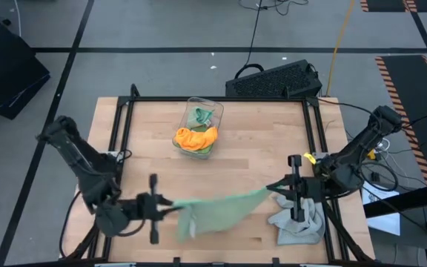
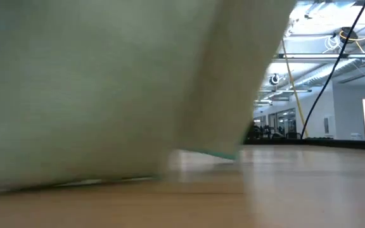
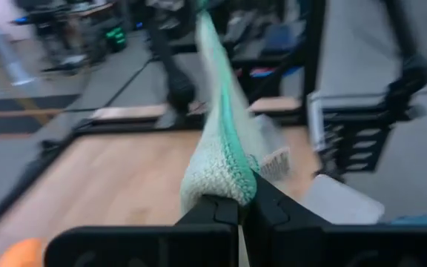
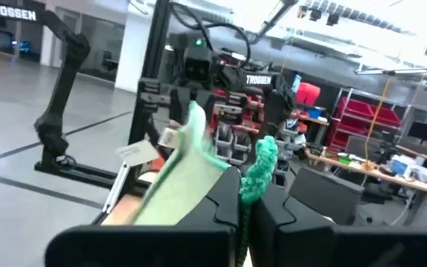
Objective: Fold microfiber towels
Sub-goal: Fold the light green towel
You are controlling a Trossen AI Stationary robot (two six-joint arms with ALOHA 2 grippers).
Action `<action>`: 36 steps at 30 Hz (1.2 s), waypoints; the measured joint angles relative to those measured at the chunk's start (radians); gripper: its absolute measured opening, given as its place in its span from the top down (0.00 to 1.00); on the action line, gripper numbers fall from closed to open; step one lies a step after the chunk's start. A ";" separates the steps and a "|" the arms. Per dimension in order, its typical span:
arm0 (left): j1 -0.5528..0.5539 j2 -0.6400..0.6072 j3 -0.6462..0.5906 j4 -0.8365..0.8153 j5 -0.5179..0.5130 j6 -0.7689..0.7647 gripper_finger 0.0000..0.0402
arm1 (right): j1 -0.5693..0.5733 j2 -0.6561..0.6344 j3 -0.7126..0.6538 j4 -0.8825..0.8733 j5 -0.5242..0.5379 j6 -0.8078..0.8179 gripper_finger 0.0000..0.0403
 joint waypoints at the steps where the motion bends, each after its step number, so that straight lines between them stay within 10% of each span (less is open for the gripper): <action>1: -0.009 -0.018 0.000 -0.059 -0.028 -0.030 1.00 | 0.000 0.000 0.001 0.000 0.016 -0.001 1.00; 11: 0.064 -0.040 0.000 -0.424 -0.003 -0.294 1.00 | -0.071 0.028 -0.019 -0.071 0.021 0.131 1.00; 20: 0.030 -0.033 0.000 0.153 0.264 0.192 1.00 | -0.043 0.151 0.058 0.132 -0.036 0.061 1.00; 26: -0.001 -0.077 0.000 0.232 0.298 0.322 1.00 | -0.014 0.235 0.263 0.003 -0.030 -0.019 1.00; 36: 0.071 -0.190 0.000 -0.451 -0.002 -0.088 1.00 | -0.089 0.249 0.309 -0.229 0.133 0.046 1.00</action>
